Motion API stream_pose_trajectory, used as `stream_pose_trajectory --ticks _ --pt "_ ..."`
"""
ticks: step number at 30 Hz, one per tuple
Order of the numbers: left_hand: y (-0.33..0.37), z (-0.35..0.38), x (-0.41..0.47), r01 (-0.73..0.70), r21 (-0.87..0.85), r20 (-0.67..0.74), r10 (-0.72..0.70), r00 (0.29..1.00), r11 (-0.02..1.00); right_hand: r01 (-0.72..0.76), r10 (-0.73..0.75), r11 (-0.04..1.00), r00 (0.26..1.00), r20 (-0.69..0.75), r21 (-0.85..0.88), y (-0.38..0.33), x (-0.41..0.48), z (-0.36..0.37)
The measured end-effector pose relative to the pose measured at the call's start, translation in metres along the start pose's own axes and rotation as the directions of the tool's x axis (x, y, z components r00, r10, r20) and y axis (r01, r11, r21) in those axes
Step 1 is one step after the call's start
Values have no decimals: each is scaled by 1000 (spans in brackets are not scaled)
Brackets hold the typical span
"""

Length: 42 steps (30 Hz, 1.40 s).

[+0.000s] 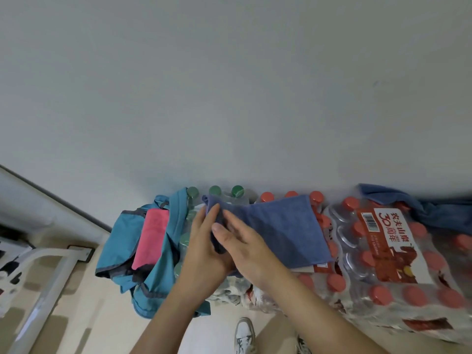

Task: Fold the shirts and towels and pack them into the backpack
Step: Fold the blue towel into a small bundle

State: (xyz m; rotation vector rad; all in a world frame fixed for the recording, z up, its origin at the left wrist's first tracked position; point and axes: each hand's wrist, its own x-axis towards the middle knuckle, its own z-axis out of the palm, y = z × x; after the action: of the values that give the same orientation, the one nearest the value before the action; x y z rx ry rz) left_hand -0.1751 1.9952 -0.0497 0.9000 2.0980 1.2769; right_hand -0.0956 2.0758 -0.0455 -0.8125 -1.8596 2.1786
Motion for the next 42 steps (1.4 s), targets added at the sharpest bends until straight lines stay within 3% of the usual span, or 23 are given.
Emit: stream_pose_trajectory --ticks 2,4,6,8,12,14,17,21,23,25,29,36,40,42 --pt "6 9 -5 -39 -57 116 46 992 998 42 -40 999 998 -56 27 -2 2 -3" --pt "12 4 -6 36 -230 229 18 973 973 56 -52 998 992 -113 30 -4 1 -12" --pt "17 -3 -4 47 -278 313 44 949 959 70 -77 996 987 -142 -49 2 0 -20" --pt "20 -7 0 -12 -191 348 80 934 981 69 -92 988 981 -168 -138 7 -3 -24" --pt "24 -21 40 -178 129 231 146 962 976 82 -115 981 977 -181 -177 15 -9 -29" --pt "28 -27 67 -124 200 376 40 926 972 99 -124 983 978 -166 -154 17 -12 -33" --pt "30 -19 98 -34 146 607 -63 792 989 130 -169 976 958 -232 -176 20 -16 -47" --pt "31 9 123 -57 187 622 -73 779 981 41 -210 935 865 -456 -353 25 -25 -76" --pt "34 35 127 -142 257 635 -56 770 956 -123 -239 825 809 -537 -552 33 -29 -91" --pt "35 62 126 -278 381 629 -27 777 882 -273 -277 685 760 -588 -675 43 -30 -102" --pt "30 96 128 -431 573 561 50 826 697 -384 -266 599 732 -627 -702 59 -24 -106" --pt "29 109 135 -499 641 584 52 810 583 -338 -370 645 647 -667 -686 70 -18 -111" --pt "30 118 134 -536 706 574 70 816 463 -326 -327 679 668 -669 -658 68 -17 -118" --pt "28 121 134 -524 719 563 60 824 457 -325 -312 680 683 -660 -657 68 -16 -119"
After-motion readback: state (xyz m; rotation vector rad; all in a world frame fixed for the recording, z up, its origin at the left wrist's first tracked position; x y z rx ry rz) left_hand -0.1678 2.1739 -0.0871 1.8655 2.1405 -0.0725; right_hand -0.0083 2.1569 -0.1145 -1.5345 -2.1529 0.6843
